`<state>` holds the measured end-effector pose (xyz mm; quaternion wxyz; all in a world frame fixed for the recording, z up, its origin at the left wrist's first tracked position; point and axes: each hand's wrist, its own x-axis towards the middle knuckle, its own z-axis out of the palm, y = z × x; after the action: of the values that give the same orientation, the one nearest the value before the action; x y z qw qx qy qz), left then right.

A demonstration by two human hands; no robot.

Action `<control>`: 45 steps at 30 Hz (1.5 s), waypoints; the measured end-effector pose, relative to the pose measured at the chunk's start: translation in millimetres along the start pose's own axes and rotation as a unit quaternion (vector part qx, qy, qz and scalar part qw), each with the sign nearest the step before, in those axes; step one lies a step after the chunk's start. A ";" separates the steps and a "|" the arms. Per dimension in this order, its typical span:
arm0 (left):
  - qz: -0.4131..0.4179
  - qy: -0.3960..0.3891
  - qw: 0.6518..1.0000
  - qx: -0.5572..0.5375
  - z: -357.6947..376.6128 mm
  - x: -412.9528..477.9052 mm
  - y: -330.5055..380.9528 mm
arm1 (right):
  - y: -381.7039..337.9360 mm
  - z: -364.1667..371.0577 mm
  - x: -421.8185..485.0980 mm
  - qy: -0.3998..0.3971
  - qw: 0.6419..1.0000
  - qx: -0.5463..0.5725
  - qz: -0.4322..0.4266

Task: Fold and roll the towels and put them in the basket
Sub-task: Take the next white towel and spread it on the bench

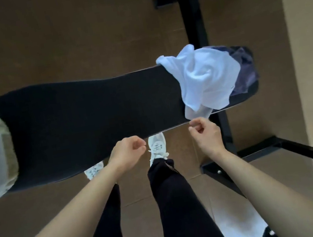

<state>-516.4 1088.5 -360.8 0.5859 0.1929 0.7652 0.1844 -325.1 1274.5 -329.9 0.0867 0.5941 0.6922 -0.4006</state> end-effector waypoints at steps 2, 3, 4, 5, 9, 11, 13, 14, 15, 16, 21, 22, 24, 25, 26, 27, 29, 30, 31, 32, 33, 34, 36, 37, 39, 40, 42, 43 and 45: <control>-0.008 0.002 1.000 -0.017 18.3 17.1 24.4 | 21.7 -23.2 20.0 0.028 0.999 0.013 0.018; -0.009 0.006 0.999 -0.033 27.0 25.5 36.6 | 30.7 -32.2 31.1 0.042 0.999 0.020 0.024; -0.008 0.008 0.999 -0.047 35.8 34.5 48.6 | 38.7 -39.7 42.3 0.057 0.998 0.028 0.029; -0.005 0.009 0.998 -0.057 44.1 43.6 60.7 | 45.6 -46.0 53.7 0.071 0.996 0.039 0.035; 0.022 0.006 0.998 -0.063 76.6 80.2 107.4 | 59.6 -60.9 97.3 0.084 0.995 0.038 0.026; 0.036 0.016 0.996 -0.075 91.5 97.5 129.9 | 62.0 -61.7 115.5 0.090 0.995 -0.035 -0.023; 0.066 0.043 0.994 -0.078 105.6 116.2 151.6 | 62.3 -61.5 129.9 0.081 0.990 -0.101 -0.062; 0.069 0.051 0.993 -0.087 111.9 124.3 162.7 | 63.2 -61.2 135.4 0.072 0.988 -0.117 -0.072; 0.055 0.056 0.991 -0.108 116.9 131.8 173.1 | 64.8 -61.1 140.3 0.060 0.987 -0.127 -0.075; 0.023 0.065 0.989 -0.131 121.5 139.5 181.5 | 67.5 -60.9 144.1 0.045 0.987 -0.137 -0.074; -0.102 0.121 0.956 -0.249 124.5 154.2 194.6 | 74.6 -65.1 152.9 0.020 0.975 -0.208 -0.082; -0.092 0.133 0.953 -0.255 121.3 153.8 191.2 | 73.9 -67.4 155.0 0.030 0.975 -0.201 -0.087; -0.065 0.152 0.948 -0.271 110.0 146.5 188.3 | 72.4 -73.3 158.5 0.051 0.977 -0.180 -0.103; -0.060 0.155 0.943 -0.289 102.0 142.3 188.2 | 72.5 -76.6 159.6 0.054 0.978 -0.171 -0.105; -0.057 0.149 0.936 -0.315 92.7 138.5 189.5 | 72.9 -80.2 159.8 0.052 0.979 -0.167 -0.105; -0.055 0.132 0.927 -0.347 82.1 133.7 192.7 | 73.0 -84.3 159.4 0.048 0.980 -0.168 -0.099; -0.029 0.088 0.916 -0.391 60.4 123.9 199.9 | 71.4 -93.8 157.4 0.038 0.982 -0.166 -0.077; -0.004 0.076 0.921 -0.381 51.1 119.9 202.5 | 70.3 -99.2 156.2 0.036 0.985 -0.158 -0.063; 0.027 0.075 0.939 -0.336 43.3 115.8 205.4 | 68.7 -104.6 154.3 0.037 0.987 -0.151 -0.048; 0.056 0.085 0.961 -0.257 37.1 112.5 207.9 | 67.4 -109.5 152.2 0.042 0.988 -0.144 -0.038; 0.081 0.107 0.977 -0.167 31.9 110.2 210.8 | 65.4 -114.7 149.7 0.052 0.989 -0.137 -0.033; 0.105 0.133 0.982 -0.089 26.6 109.4 214.5 | 63.7 -119.8 147.8 0.066 0.989 -0.128 -0.034; 0.161 0.183 0.970 0.007 15.7 108.8 224.4 | 55.1 -132.2 143.8 0.106 0.988 -0.105 -0.047; 0.186 0.209 0.959 0.036 9.8 109.3 230.6 | 47.7 -139.2 142.9 0.129 0.985 -0.099 -0.058; 0.222 0.262 0.937 0.072 -4.3 107.6 246.2 | 26.0 -154.3 143.4 0.169 0.978 -0.089 -0.078; 0.235 0.283 0.927 0.075 -13.9 105.5 254.4 | 10.4 -162.7 143.4 0.185 0.976 -0.078 -0.088; 0.251 0.296 0.920 0.052 -36.8 96.1 268.3 | -27.1 -177.6 142.4 0.196 0.971 -0.062 -0.121; 0.253 0.289 0.923 0.035 -49.6 89.5 273.6 | -46.7 -183.9 141.3 0.192 0.969 -0.059 -0.141; 0.235 0.265 0.935 0.000 -76.6 73.9 280.2 | -85.7 -194.3 140.0 0.171 0.971 -0.046 -0.161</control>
<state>-586.0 1362.3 -260.6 0.3017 0.3115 0.8254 0.3615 -371.4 1509.9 -245.6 -0.0712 0.5300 0.8010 -0.2691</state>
